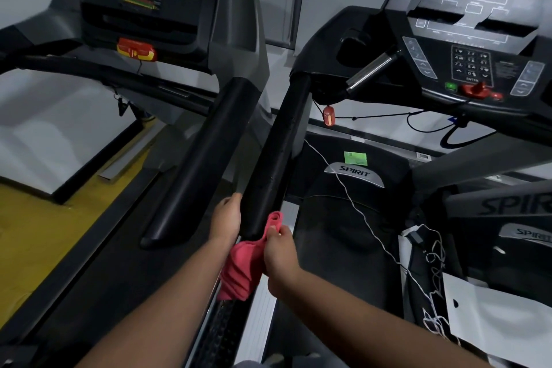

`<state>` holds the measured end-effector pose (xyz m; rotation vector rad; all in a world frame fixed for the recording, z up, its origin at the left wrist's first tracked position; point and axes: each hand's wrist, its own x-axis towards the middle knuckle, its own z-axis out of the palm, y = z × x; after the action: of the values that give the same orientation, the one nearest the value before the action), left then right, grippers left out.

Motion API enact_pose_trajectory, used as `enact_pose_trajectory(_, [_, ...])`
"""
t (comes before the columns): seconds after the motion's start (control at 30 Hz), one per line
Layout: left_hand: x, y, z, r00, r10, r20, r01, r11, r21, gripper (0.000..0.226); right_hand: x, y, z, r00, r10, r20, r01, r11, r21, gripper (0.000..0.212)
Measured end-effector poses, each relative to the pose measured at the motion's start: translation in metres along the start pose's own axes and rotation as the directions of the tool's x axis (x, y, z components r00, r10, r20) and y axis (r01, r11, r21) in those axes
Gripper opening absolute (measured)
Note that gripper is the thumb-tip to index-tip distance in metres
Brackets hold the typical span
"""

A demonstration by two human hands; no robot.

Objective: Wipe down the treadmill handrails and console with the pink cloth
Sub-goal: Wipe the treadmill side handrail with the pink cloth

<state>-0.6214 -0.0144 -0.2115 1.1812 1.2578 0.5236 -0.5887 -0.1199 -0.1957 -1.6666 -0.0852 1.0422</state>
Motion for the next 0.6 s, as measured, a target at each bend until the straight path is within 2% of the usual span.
enact_pose_trajectory(0.07, [0.001, -0.001, 0.0, 1.0, 0.006, -0.009, -0.006, 1.0, -0.007, 0.035, -0.005, 0.005, -0.001, 0.989, -0.142, -0.03, 0.14, 0.987, -0.075, 0.012])
enact_pose_trajectory(0.17, [0.001, -0.002, 0.001, 1.0, 0.008, -0.01, -0.009, 1.0, -0.026, 0.029, -0.018, 0.003, -0.005, 0.943, -0.332, 0.024, 0.331, 0.927, -0.174, 0.016])
enact_pose_trajectory(0.3, [0.003, 0.0, 0.001, 0.999, 0.024, -0.023, -0.024, 1.0, 0.009, 0.021, -0.024, 0.0, -0.008, 0.879, -0.449, 0.158, 0.476, 0.812, -0.338, 0.019])
enact_pose_trajectory(0.37, [0.004, -0.001, 0.001, 0.999, 0.036, -0.032, -0.035, 0.999, 0.035, 0.021, -0.021, 0.001, -0.005, 0.888, -0.437, 0.141, 0.458, 0.829, -0.32, 0.02])
enact_pose_trajectory(0.43, [0.002, -0.002, 0.001, 0.999, 0.048, -0.018, -0.047, 0.998, 0.037, 0.024, -0.017, 0.002, 0.001, 0.932, -0.358, 0.058, 0.361, 0.901, -0.24, 0.027])
enact_pose_trajectory(0.5, [0.001, -0.002, 0.0, 0.999, 0.046, -0.006, -0.045, 0.999, 0.021, 0.029, -0.007, 0.001, 0.005, 0.973, -0.233, -0.005, 0.231, 0.969, -0.085, 0.036])
enact_pose_trajectory(0.6, [-0.001, -0.002, -0.001, 1.0, 0.022, -0.012, -0.021, 1.0, 0.019, 0.031, 0.003, -0.004, 0.008, 0.997, -0.07, -0.013, 0.071, 0.986, 0.152, 0.036])
